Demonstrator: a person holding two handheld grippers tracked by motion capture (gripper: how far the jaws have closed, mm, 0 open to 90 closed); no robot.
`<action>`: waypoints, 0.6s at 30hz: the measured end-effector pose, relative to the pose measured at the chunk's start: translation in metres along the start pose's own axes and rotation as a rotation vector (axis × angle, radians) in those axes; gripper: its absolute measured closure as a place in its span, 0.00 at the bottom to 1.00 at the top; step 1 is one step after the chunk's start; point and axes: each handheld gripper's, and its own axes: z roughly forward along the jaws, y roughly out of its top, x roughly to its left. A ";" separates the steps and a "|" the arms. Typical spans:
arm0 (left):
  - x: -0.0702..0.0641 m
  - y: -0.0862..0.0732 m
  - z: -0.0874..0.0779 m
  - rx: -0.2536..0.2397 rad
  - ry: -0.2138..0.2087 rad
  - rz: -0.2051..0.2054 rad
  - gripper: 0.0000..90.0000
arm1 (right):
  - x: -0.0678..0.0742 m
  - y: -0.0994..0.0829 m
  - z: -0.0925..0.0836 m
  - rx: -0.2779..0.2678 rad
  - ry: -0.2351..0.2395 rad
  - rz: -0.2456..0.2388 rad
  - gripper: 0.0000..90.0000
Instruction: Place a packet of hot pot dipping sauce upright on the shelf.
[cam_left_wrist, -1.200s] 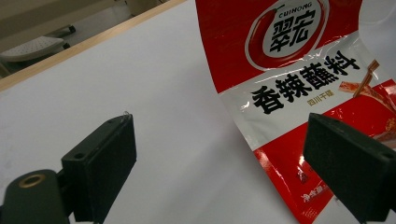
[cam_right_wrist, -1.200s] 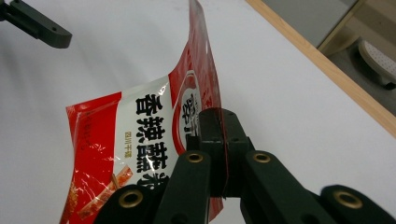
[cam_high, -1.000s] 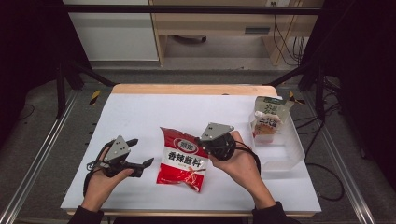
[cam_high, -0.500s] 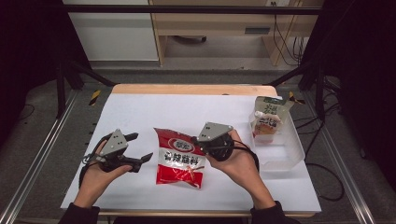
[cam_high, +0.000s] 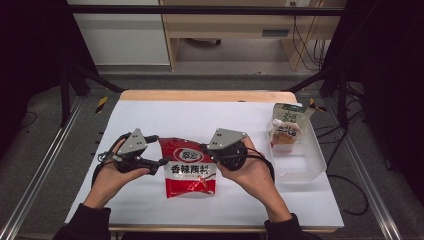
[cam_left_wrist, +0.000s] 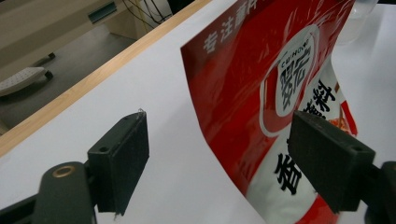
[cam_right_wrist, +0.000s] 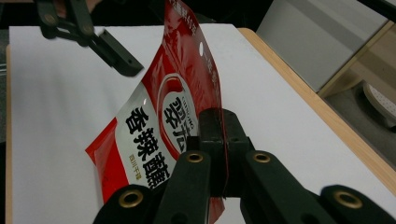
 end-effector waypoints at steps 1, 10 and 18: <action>0.000 0.001 0.001 -0.006 -0.004 -0.001 0.27 | 0.001 0.002 0.000 0.002 0.002 -0.004 1.00; -0.003 0.002 0.005 -0.005 -0.075 -0.003 0.65 | 0.002 0.007 -0.004 0.022 0.039 -0.022 1.00; -0.016 0.008 0.002 -0.039 -0.159 0.026 0.99 | -0.007 0.002 -0.017 0.101 0.080 -0.031 0.95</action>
